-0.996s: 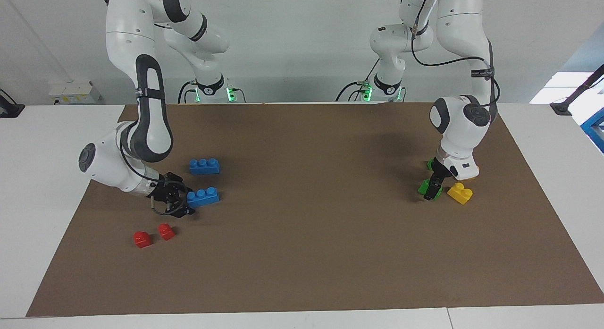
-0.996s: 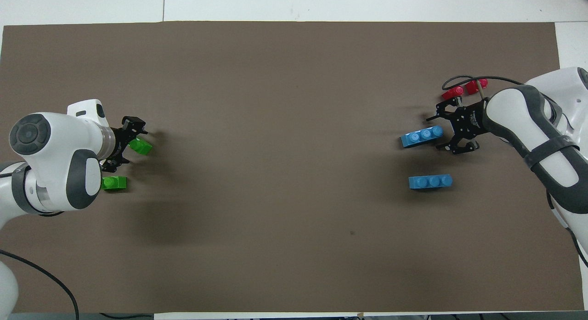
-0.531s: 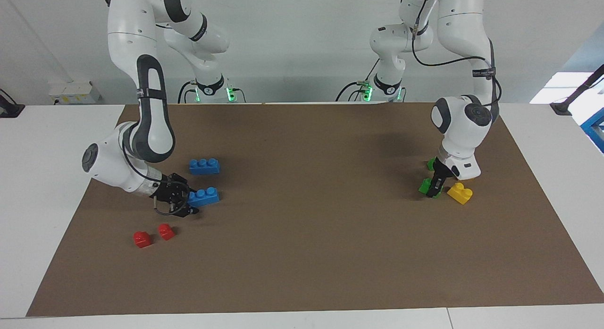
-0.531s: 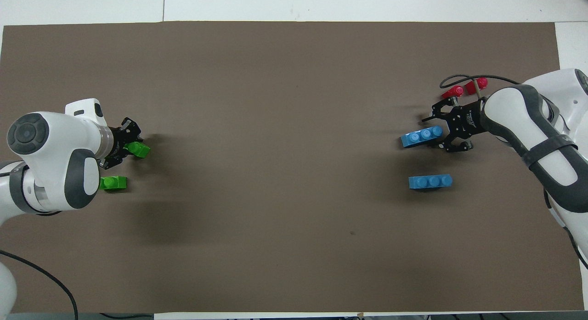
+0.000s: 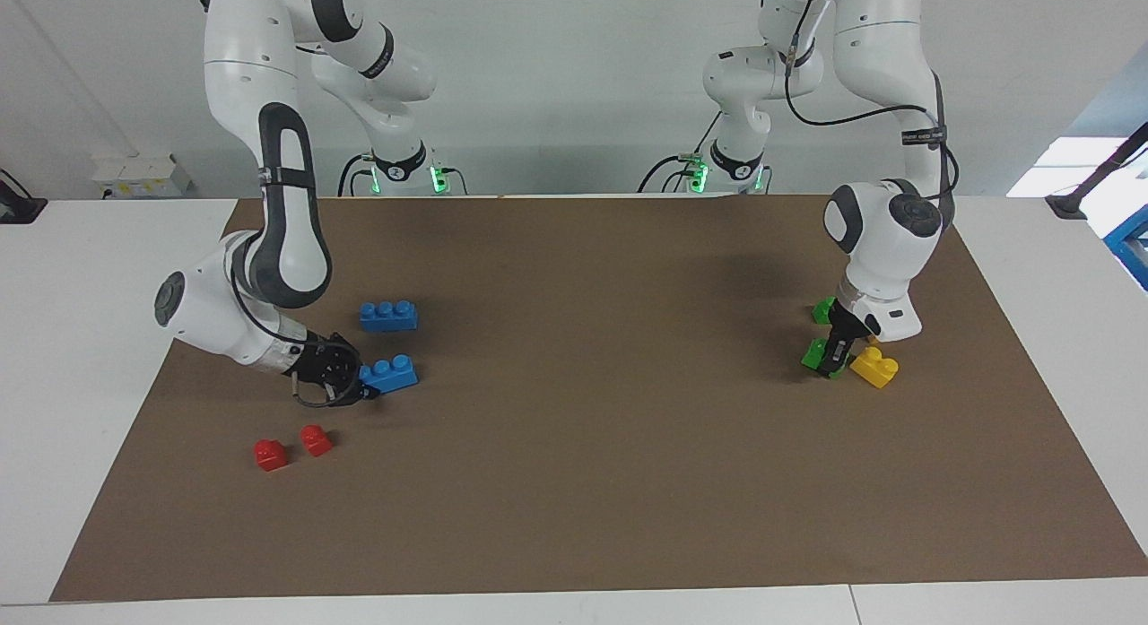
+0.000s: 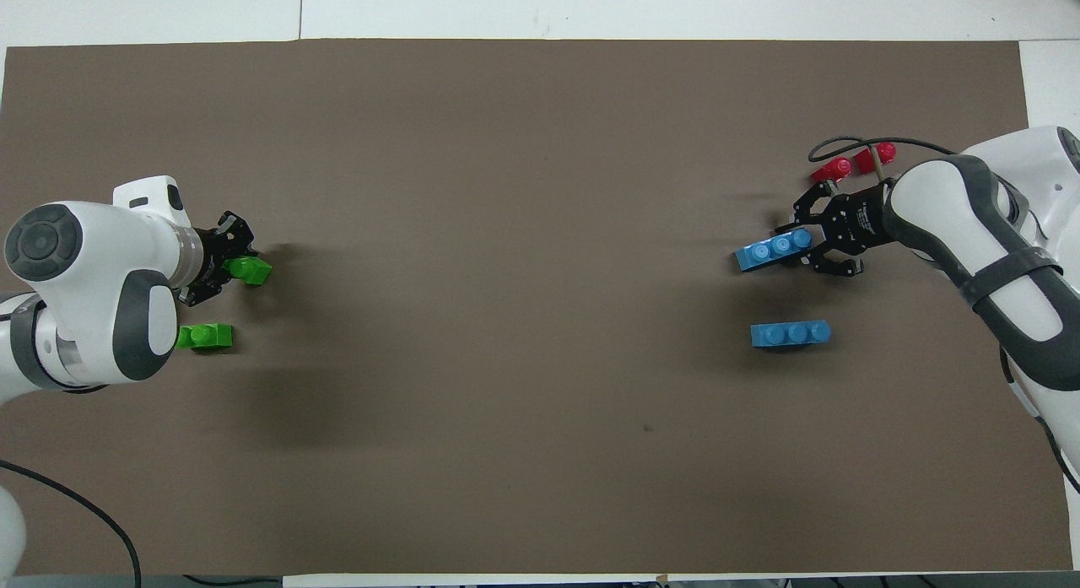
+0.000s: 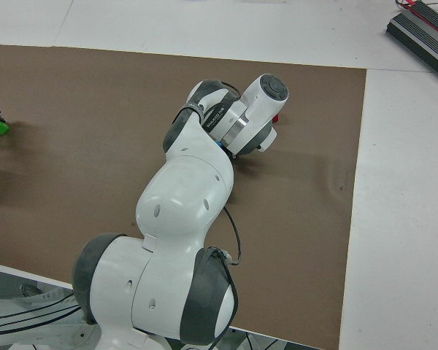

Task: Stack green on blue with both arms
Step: 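Grasp the green brick with the left gripper while the right gripper grasps the blue brick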

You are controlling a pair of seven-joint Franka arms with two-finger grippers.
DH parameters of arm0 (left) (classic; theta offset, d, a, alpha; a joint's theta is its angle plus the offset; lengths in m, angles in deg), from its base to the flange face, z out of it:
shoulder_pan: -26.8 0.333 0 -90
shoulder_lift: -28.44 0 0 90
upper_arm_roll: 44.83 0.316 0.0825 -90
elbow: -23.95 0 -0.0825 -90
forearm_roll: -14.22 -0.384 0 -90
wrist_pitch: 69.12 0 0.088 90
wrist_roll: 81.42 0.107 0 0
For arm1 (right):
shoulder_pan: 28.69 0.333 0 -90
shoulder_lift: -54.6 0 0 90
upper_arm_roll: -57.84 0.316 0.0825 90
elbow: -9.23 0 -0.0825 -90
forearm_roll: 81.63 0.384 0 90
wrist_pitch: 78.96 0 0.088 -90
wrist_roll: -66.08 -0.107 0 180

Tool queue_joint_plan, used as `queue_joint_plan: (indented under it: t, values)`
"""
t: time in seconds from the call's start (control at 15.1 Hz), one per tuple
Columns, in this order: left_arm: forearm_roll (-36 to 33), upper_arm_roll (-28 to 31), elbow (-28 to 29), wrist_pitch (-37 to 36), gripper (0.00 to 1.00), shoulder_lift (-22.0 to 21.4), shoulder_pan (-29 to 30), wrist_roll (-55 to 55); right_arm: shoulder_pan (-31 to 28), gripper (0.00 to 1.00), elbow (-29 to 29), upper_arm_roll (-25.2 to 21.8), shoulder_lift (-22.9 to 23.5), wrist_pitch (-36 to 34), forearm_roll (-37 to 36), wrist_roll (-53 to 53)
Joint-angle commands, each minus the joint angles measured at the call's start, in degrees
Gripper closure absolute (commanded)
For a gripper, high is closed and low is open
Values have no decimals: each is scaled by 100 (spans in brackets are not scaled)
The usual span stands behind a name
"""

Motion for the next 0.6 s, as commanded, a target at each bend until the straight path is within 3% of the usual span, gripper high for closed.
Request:
queue_joint_plan:
  t: [0.0,0.33,0.53]
  values:
    - [-94,-10,-453,-639,100,3,-23,-248,-56,100,285,16,-22,-295,165,-155]
    - [-94,-37,-902,-976,100,-58,-181,-1996,881,100,901,244,-653,-656,174,-2825]
    - [-94,-54,-1243,-1527,100,-164,-366,-2577,1480,100,1252,402,-690,-568,541,-4021]
